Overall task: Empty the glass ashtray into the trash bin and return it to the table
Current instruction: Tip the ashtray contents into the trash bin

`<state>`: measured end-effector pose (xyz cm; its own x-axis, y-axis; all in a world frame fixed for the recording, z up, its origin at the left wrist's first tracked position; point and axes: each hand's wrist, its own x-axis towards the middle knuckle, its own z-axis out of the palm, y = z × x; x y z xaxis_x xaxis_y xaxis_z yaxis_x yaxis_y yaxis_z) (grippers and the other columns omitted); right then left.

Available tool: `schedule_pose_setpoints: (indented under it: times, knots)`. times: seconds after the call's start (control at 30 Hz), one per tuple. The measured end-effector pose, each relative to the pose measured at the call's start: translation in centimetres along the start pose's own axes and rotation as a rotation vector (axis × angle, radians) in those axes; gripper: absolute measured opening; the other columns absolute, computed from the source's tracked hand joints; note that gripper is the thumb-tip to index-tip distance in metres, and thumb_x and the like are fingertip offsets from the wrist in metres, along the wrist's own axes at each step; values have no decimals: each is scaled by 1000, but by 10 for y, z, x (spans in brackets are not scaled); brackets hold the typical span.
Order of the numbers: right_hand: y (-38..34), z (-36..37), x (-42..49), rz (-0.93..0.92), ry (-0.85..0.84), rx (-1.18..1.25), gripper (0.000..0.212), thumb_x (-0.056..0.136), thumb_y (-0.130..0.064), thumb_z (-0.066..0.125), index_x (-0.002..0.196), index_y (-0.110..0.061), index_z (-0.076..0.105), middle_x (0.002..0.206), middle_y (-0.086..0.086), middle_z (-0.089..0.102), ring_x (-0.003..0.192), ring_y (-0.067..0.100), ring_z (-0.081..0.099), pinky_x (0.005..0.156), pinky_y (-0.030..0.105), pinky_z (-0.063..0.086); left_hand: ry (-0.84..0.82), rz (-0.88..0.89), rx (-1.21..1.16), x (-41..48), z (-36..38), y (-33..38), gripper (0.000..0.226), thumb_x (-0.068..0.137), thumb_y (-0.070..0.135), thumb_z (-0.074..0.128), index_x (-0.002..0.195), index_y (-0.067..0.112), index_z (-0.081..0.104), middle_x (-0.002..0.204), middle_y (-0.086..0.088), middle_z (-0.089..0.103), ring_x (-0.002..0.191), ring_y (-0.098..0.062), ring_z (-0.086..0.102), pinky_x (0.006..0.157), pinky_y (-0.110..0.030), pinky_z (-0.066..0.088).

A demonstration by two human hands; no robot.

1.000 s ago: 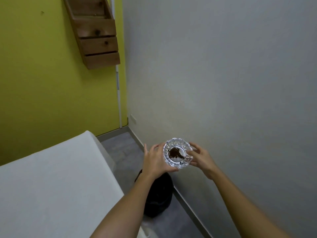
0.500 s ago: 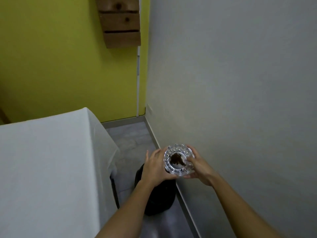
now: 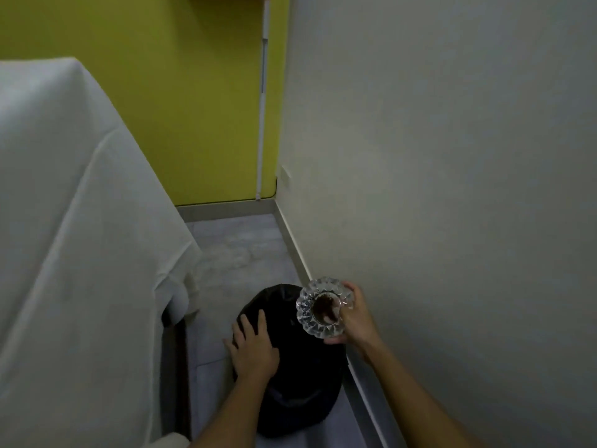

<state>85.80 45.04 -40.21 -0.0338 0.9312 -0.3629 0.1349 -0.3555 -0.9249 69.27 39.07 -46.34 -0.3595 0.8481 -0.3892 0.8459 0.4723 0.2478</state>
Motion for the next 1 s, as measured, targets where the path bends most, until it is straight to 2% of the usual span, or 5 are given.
schedule_pose_setpoints:
  times: [0.13,0.3,0.53,0.77,1.0]
  knots:
    - [60,7,41,-73,-3,-84,38,97,-7,46,117,-38,49,119,1,54,88,21,61,43,44,58,47,-62,129,31,64,-13,79,97,51,37,154,26,-12,162,-16,-17,147,-47,-4,118,-58,9]
    - [104,6,66,-188,2,-287,59,88,5,37,109,-48,51,114,5,61,89,30,64,43,41,58,99,-92,140,49,104,-23,86,98,40,39,152,-2,-12,158,-25,-22,141,-41,31,104,-38,44]
    - [125,-2,61,-679,-98,-836,65,83,6,44,131,-37,48,124,2,63,109,27,62,90,38,52,147,-61,15,53,105,-18,92,91,33,52,153,-1,-7,159,-14,-26,110,-28,64,85,-32,51]
    - [159,-2,55,-998,-28,-1254,71,76,3,59,135,-34,44,119,-2,66,91,27,69,50,37,58,144,-68,35,55,107,-12,90,92,39,52,154,3,-3,159,-12,-28,110,-29,64,87,-32,51]
    - [190,-24,48,-1493,-37,-1497,22,89,-12,48,104,-23,60,98,-8,73,83,20,72,40,26,54,164,-65,11,60,101,-23,85,93,34,51,154,1,2,163,-8,-17,118,-30,58,90,-34,50]
